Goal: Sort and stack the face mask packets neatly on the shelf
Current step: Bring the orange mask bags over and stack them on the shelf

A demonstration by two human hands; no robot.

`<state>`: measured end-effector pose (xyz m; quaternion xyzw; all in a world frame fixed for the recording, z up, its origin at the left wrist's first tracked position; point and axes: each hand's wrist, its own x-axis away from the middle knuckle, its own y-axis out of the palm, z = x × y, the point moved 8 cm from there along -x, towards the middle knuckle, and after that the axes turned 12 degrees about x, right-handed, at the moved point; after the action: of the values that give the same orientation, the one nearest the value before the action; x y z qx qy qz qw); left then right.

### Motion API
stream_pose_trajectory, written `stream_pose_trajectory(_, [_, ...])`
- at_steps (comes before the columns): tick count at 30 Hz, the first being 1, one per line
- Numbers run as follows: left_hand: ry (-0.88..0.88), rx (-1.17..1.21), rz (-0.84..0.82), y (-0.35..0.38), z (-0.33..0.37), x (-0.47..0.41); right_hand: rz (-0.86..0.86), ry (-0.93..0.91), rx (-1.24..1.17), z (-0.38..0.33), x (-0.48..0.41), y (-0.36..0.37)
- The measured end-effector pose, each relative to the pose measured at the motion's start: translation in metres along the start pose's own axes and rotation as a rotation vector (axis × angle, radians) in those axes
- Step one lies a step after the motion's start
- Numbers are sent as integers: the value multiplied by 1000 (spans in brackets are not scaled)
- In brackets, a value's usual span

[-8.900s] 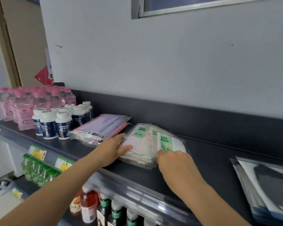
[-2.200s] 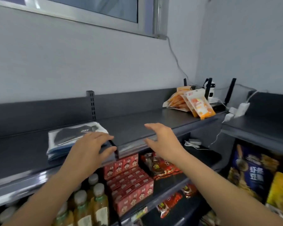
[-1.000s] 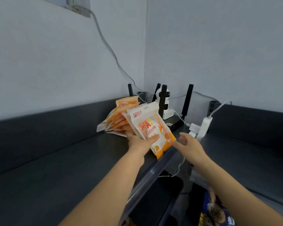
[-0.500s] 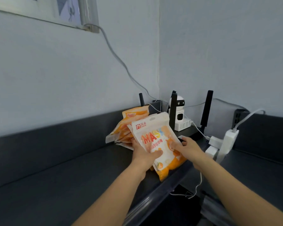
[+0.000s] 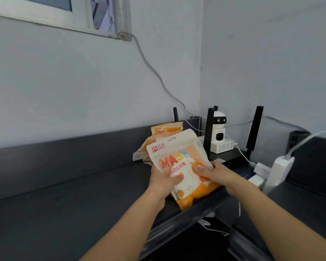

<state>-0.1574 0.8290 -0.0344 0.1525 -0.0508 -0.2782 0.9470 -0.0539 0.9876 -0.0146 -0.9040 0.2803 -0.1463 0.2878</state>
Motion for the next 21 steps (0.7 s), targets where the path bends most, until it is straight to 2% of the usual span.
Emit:
stream_pose_trajectory(4, [12,43,66,-13,3,5,-13,-41,-2,-5,0,3])
stream_pose_trajectory(8, [75,51,171,-29,15,17,-114,-102,-10,-17,7,17])
stream_pose_trajectory(11, [67,23,167,-37,17,23,-116,-97,19,-21,10,23])
stream_pose_trajectory(14, [106,-115,141,-43,22,29,-116,-111,-11,-31,14,30])
stream_pose_trajectory(18, [257,-211,154,-53,48,57,-176,-300,-58,-65,37,53])
stream_pose_trajectory(21, [399,-227,171,-65,72,87,-160,-456,-130,-89,59,68])
